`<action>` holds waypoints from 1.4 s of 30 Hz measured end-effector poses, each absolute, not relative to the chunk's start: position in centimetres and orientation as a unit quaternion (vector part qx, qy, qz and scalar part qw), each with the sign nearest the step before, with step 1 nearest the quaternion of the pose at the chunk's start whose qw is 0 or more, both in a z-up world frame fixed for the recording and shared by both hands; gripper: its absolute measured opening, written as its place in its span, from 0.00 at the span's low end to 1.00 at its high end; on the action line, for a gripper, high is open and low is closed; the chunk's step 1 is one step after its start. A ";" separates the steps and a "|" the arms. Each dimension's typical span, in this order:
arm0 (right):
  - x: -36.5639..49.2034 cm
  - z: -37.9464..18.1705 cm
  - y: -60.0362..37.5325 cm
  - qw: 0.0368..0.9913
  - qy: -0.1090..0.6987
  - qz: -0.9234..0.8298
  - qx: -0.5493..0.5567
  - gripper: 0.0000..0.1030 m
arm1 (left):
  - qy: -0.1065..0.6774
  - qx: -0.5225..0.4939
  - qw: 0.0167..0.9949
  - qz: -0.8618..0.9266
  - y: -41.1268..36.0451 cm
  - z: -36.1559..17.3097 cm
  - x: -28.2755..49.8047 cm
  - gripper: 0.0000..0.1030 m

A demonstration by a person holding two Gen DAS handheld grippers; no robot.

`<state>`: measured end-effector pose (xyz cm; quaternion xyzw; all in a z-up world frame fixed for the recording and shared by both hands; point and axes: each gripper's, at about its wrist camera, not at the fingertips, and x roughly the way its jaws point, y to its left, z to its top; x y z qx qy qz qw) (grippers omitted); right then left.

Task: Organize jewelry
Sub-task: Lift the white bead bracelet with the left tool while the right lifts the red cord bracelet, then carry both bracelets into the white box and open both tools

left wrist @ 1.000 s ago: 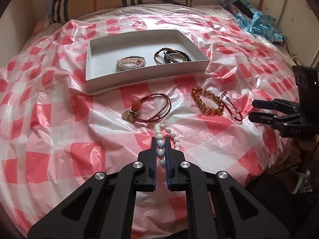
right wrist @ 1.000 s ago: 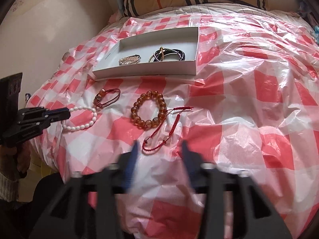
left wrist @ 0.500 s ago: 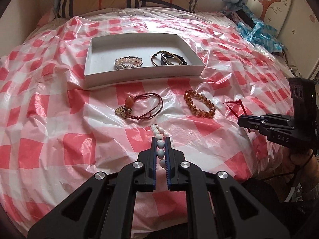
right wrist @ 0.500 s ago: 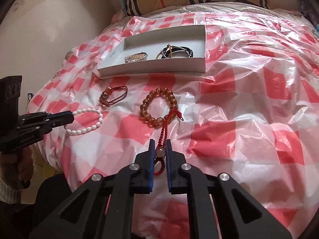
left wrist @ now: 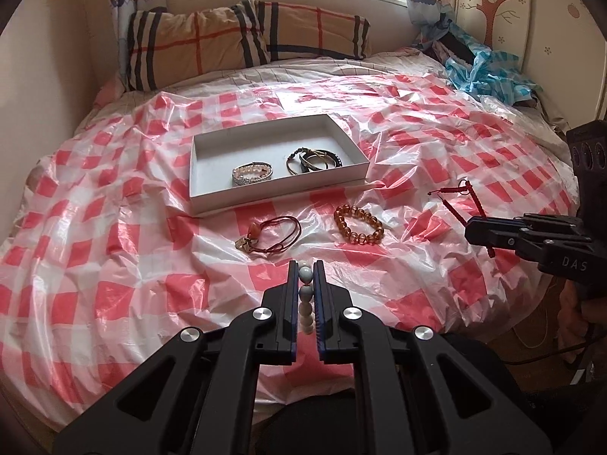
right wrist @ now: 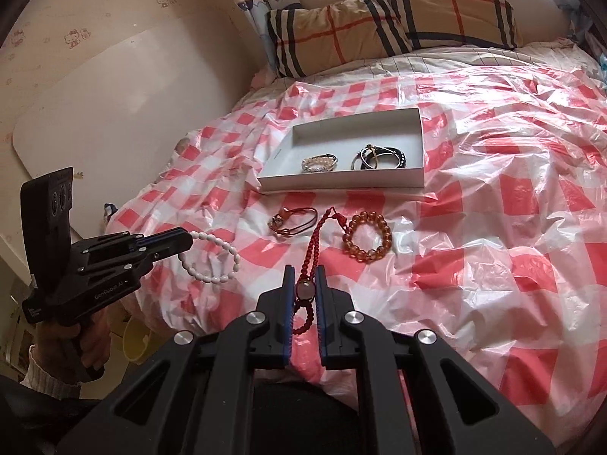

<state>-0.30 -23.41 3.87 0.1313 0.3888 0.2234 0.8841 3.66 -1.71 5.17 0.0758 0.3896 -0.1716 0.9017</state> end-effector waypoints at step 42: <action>8.7 4.0 -21.5 0.884 0.381 0.241 0.120 0.11 | 0.347 -0.004 0.919 -0.189 0.4 7.9 11.1 0.07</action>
